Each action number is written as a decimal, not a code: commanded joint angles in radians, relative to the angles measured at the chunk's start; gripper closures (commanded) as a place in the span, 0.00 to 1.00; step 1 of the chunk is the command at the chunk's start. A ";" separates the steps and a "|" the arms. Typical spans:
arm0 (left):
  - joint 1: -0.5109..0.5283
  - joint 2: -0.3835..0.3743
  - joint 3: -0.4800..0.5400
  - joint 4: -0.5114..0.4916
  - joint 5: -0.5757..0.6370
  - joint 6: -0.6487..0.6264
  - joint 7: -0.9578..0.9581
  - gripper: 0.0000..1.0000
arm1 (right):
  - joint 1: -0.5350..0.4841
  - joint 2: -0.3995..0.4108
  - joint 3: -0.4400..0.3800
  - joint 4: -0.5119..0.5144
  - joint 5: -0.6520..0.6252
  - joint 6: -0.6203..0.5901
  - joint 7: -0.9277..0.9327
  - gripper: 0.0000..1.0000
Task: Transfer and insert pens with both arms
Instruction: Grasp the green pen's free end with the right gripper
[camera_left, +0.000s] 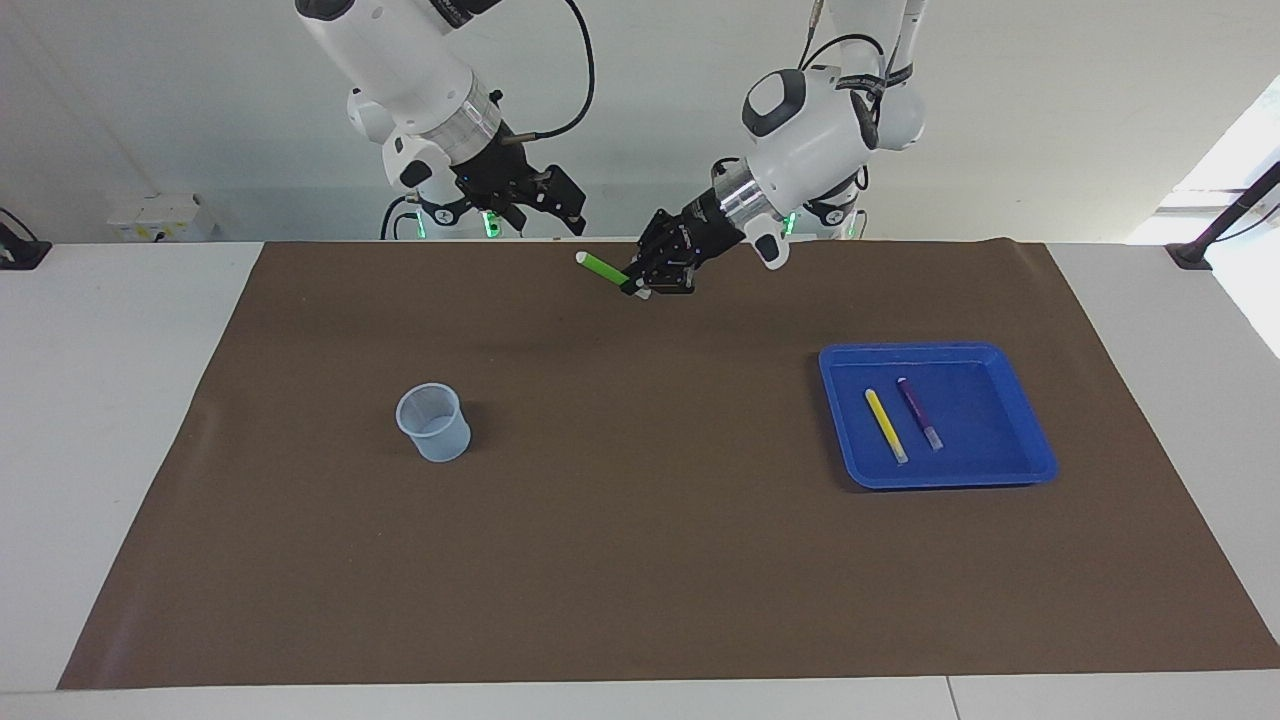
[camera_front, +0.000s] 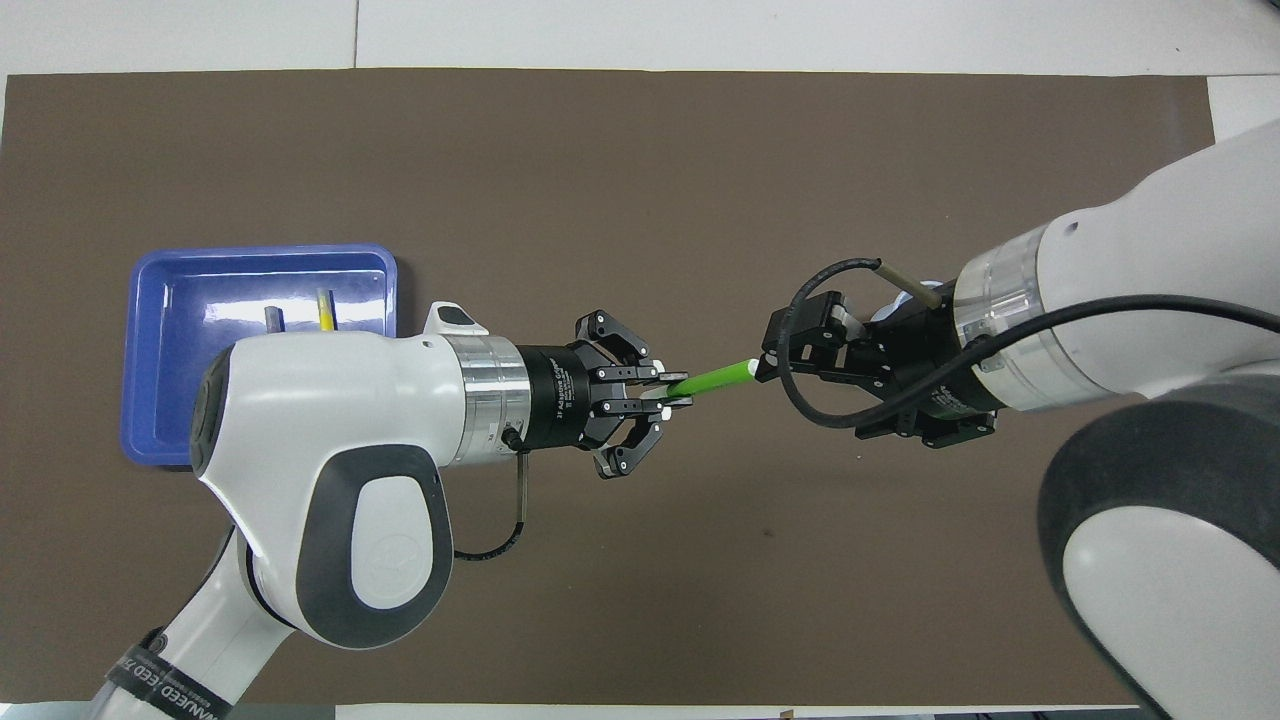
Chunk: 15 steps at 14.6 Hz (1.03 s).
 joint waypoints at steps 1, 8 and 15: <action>-0.022 -0.033 0.013 -0.044 -0.107 0.033 0.099 1.00 | -0.004 -0.037 0.002 -0.095 0.096 0.162 -0.002 0.00; -0.034 -0.042 0.013 -0.064 -0.135 0.049 0.116 1.00 | 0.011 -0.088 0.002 -0.200 0.146 0.193 -0.048 0.05; -0.032 -0.044 0.013 -0.064 -0.135 0.042 0.117 1.00 | 0.014 -0.089 0.000 -0.203 0.169 0.198 -0.049 0.33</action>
